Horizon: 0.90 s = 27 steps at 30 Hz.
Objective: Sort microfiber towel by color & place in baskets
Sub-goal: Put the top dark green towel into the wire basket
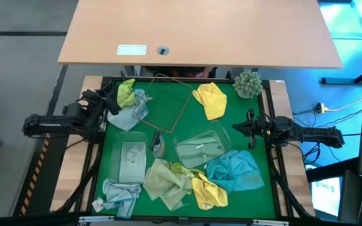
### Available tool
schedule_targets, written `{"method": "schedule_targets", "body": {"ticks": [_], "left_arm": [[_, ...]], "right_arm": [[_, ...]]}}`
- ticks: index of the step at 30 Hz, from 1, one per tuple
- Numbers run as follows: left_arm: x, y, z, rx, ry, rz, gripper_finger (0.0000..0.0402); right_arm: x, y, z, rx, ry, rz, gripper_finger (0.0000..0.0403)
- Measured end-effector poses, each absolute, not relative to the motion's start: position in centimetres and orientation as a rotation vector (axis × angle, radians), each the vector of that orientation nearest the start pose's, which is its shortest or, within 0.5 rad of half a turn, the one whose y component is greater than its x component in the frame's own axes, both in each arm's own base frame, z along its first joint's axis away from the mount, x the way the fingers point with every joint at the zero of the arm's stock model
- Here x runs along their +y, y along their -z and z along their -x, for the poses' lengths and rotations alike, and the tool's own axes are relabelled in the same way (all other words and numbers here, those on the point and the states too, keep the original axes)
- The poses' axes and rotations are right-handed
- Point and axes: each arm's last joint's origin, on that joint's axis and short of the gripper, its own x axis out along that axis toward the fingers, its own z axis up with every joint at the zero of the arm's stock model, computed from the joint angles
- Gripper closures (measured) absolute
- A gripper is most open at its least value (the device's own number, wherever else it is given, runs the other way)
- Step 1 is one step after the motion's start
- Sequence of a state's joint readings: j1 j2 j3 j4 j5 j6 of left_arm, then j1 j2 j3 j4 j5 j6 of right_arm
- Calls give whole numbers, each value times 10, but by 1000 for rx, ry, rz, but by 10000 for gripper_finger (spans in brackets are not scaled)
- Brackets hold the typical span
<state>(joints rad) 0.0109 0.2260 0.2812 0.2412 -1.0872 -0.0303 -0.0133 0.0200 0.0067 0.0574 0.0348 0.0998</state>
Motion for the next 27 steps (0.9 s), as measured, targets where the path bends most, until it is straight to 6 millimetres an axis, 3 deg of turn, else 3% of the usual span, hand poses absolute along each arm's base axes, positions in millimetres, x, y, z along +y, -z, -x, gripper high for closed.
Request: {"method": "schedule_targets", "body": {"ticks": [15, 27], "left_arm": [[35, -263, -105, -165, -1149, 246, 230], [60, -247, -117, 216, -1182, 443, 230]], "right_arm": [[-2, -169, -98, -40, 46, -100, 400], [-2, -169, -98, -40, 46, -100, 400]]}}
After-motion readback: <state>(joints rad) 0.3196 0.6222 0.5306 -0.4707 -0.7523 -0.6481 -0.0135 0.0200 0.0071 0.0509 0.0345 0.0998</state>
